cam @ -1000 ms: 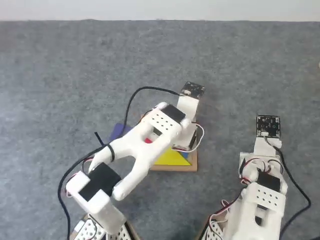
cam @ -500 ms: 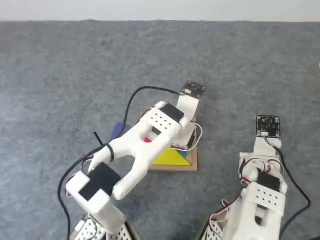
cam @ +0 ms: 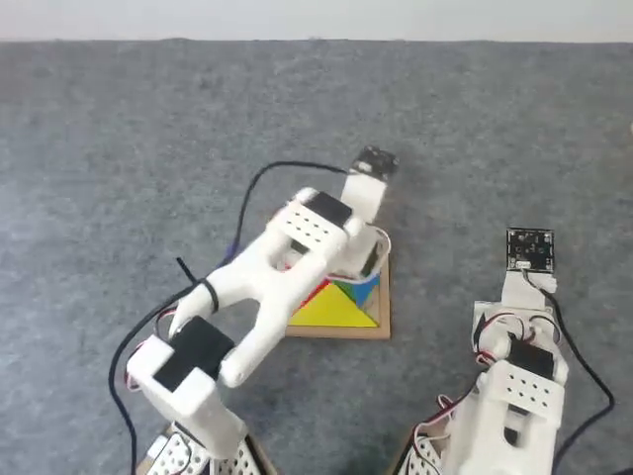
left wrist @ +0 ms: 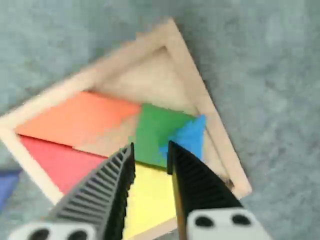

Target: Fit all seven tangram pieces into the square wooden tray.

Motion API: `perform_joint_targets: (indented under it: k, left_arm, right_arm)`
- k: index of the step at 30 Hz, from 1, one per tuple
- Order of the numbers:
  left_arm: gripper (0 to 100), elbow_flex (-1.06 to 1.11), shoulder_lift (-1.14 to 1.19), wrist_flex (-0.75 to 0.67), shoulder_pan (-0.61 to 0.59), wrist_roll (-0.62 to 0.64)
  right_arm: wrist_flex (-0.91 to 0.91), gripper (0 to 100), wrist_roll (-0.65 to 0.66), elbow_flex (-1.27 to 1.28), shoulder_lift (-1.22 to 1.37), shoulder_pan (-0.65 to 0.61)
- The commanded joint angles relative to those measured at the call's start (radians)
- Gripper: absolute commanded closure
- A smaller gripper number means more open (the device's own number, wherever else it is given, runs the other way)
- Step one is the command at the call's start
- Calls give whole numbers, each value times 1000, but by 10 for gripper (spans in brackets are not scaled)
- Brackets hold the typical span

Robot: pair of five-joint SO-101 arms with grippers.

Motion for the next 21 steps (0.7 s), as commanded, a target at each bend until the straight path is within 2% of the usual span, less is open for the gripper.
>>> perform_joint_targets:
  k: [1,6,11,21]
  left_arm:
    - [896,-71,-15,-14,-60,-51]
    - [896,-18,-12,-81,-52,-86]
    - [896,105,-12,-187,21,-123]
    - [896,157,-15,-175,77,-121]
  right_arm:
    - [-21,954,-8,-29,-25,4]
    - [-21,954,-8,-29,-25,4]
    - [-21,954,-8,-29,-25,4]
    - [-21,954,-8,-29,-25,4]
